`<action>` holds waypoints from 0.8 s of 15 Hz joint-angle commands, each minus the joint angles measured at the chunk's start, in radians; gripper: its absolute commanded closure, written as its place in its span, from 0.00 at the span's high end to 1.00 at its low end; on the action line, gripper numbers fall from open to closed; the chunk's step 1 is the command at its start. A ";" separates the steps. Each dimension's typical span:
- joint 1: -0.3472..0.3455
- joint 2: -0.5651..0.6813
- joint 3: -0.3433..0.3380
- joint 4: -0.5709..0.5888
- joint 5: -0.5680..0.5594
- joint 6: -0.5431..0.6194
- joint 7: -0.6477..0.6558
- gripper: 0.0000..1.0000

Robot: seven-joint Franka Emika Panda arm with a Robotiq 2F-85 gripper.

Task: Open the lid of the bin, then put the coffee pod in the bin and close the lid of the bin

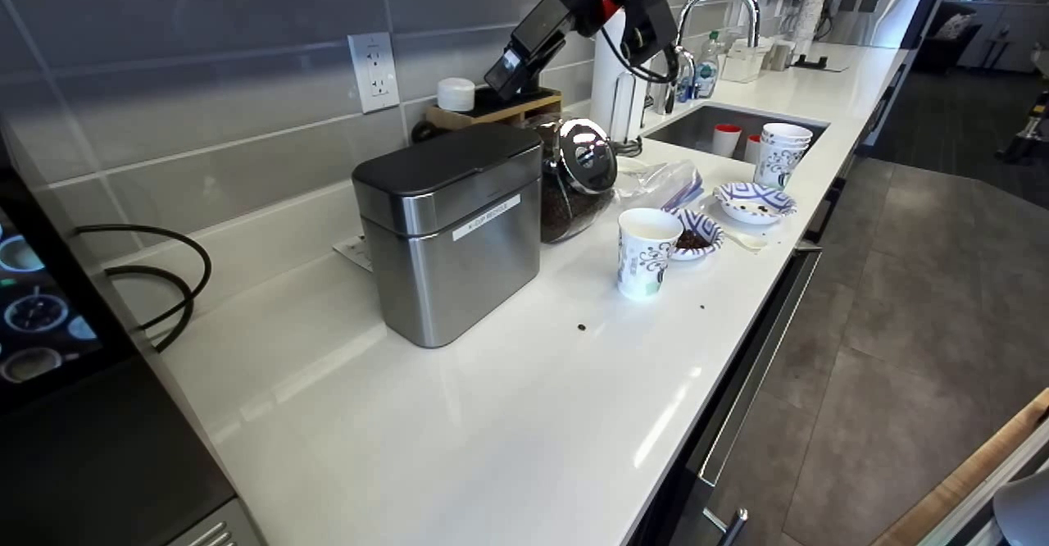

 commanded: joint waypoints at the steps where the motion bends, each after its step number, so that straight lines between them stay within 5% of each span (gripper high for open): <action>1: 0.041 -0.156 0.014 -0.161 -0.065 0.131 0.174 1.00; 5: 0.036 -0.263 0.038 -0.268 -0.328 0.187 0.475 1.00; 6: -0.009 -0.286 0.079 -0.284 -0.363 0.175 0.550 1.00; 12: -0.123 -0.403 0.185 -0.303 -0.635 0.002 0.979 1.00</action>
